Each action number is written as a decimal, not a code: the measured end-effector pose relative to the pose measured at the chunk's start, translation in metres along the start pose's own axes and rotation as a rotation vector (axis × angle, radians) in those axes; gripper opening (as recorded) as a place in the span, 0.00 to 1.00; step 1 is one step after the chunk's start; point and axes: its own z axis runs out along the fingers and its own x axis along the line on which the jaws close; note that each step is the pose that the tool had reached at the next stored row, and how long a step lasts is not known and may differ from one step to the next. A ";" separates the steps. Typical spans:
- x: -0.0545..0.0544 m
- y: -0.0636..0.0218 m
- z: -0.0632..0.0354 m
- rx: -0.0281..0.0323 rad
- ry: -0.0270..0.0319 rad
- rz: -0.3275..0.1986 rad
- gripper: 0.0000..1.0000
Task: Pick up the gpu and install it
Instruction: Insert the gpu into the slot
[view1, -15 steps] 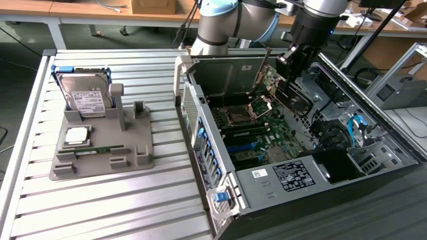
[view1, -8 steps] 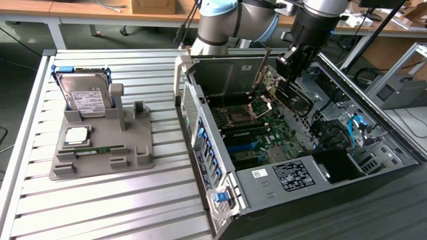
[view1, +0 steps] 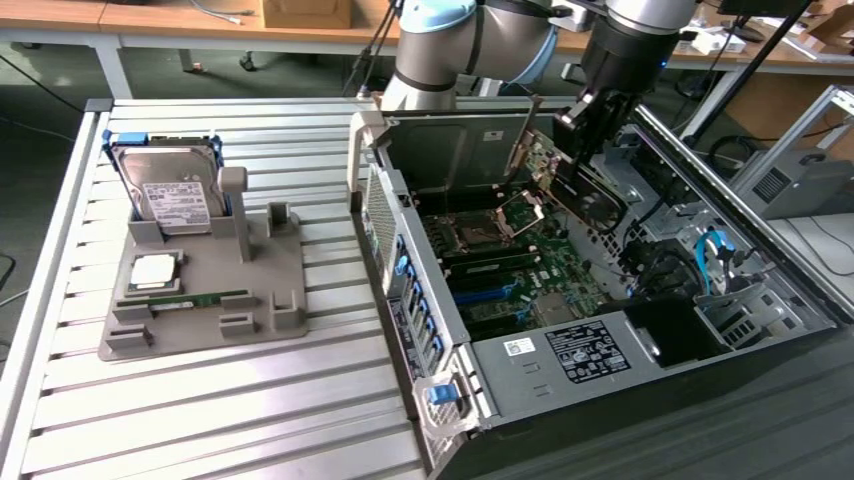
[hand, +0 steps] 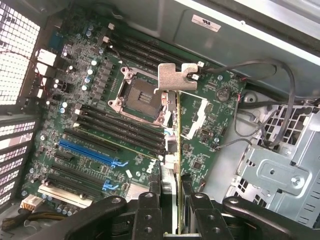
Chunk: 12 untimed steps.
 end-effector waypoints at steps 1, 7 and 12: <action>0.000 0.0000 0.0000 -0.0001 -0.0001 -0.002 0.27; 0.000 0.0000 0.0000 -0.0004 -0.0005 -0.012 0.27; 0.000 0.0000 0.0000 -0.0007 -0.0009 -0.022 0.27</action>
